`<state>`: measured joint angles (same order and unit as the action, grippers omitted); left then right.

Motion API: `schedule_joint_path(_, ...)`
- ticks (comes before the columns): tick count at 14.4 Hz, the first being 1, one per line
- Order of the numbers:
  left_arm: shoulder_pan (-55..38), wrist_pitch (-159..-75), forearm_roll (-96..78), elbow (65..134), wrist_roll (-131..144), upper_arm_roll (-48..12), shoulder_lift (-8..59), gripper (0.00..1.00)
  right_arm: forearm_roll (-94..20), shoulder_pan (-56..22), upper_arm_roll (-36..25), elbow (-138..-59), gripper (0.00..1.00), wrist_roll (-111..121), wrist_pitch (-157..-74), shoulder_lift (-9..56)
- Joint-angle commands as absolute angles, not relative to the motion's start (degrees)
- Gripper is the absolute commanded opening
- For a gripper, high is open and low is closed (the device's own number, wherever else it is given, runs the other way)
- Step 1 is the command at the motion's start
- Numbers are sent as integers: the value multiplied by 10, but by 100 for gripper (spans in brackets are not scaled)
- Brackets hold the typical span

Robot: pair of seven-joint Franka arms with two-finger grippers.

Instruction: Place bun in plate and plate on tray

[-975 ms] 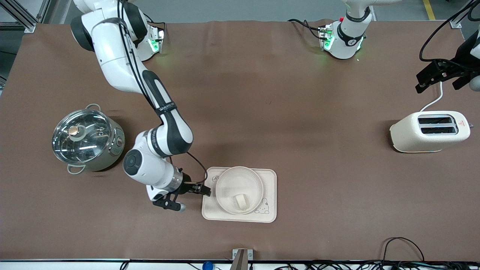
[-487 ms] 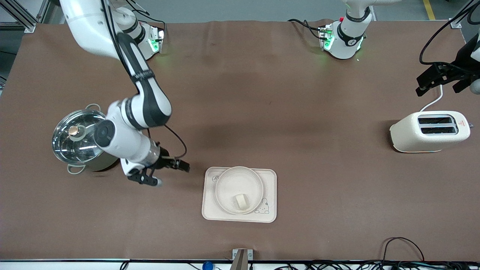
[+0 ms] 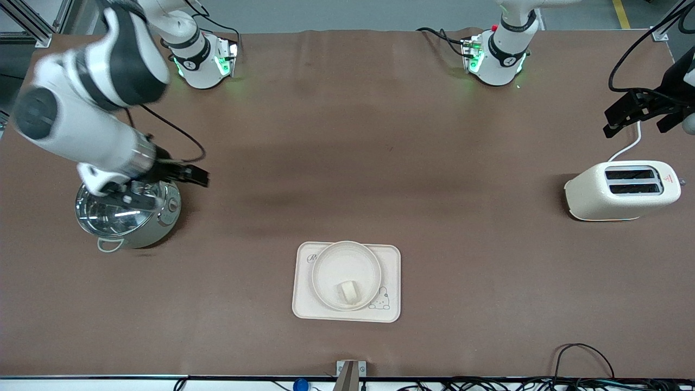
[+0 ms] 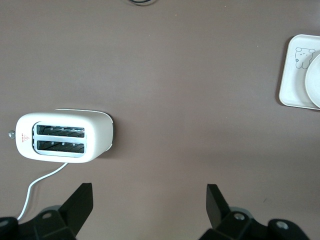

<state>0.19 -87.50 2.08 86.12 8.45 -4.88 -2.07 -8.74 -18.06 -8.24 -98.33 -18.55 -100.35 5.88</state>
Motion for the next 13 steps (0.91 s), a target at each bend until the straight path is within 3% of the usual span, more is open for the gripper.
schedule_joint_path(1,5,-860,8,860,76,-44,-28,100,-71,-123,-75,-920,100,-164,-948,54)
schedule_joint_path(6,5,-861,7,858,76,-43,-28,100,-26,-62,-76,-787,100,-38,-763,51)
schedule_joint_path(10,5,-861,5,851,76,-43,-28,100,13,-54,-77,-780,100,-30,-746,-10)
schedule_joint_path(13,6,-861,-5,849,76,-41,-27,100,79,-65,-60,-780,100,-28,-750,-14)
